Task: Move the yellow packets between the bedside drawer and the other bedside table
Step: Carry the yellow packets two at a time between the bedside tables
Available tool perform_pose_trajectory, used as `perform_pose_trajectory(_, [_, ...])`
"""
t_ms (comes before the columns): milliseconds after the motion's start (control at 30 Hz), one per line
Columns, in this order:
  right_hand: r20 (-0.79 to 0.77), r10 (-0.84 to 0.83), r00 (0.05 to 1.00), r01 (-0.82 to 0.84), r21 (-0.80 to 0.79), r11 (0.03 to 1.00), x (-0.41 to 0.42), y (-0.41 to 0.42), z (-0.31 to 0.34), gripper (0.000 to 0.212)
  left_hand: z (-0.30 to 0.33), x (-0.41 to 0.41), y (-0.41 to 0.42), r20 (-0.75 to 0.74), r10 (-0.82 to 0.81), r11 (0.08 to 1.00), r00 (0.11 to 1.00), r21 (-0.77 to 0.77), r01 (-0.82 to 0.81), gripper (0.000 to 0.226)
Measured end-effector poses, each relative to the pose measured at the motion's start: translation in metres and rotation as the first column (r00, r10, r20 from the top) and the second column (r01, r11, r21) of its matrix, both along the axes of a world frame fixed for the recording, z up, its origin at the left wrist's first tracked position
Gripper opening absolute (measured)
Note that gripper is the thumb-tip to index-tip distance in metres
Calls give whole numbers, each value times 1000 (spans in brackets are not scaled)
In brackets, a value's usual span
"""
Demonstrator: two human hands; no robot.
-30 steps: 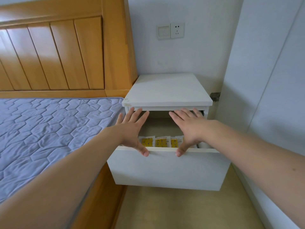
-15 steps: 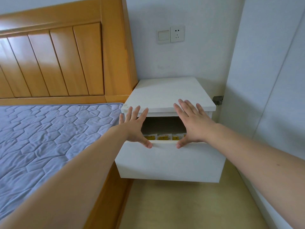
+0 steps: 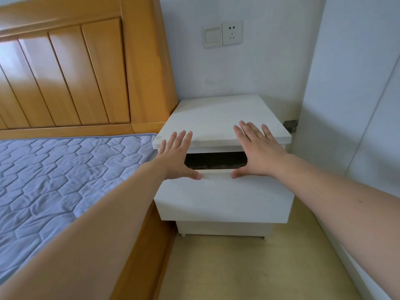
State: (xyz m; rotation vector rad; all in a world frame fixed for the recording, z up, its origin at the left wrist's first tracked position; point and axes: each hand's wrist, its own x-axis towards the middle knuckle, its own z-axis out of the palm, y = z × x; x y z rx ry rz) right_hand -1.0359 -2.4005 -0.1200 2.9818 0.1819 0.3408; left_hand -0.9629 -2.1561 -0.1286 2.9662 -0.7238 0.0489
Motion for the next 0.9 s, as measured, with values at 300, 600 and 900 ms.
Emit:
perform_pose_trajectory(300, [37, -33, 999, 31, 56, 998, 26, -5, -12, 119, -28, 22, -2, 144, -44, 998, 989, -39, 50, 108])
perform_pose_trajectory(600, [202, -67, 977, 53, 70, 996, 46, -1, -40, 92, -51, 29, -10, 454, -16, 994, 891, -91, 64, 82])
perform_pose_trajectory(900, [437, -4, 899, -12, 33, 999, 61, -13, -67, 82, -76, 46, -8, 656, -16, 990, 755, -97, 104, 77])
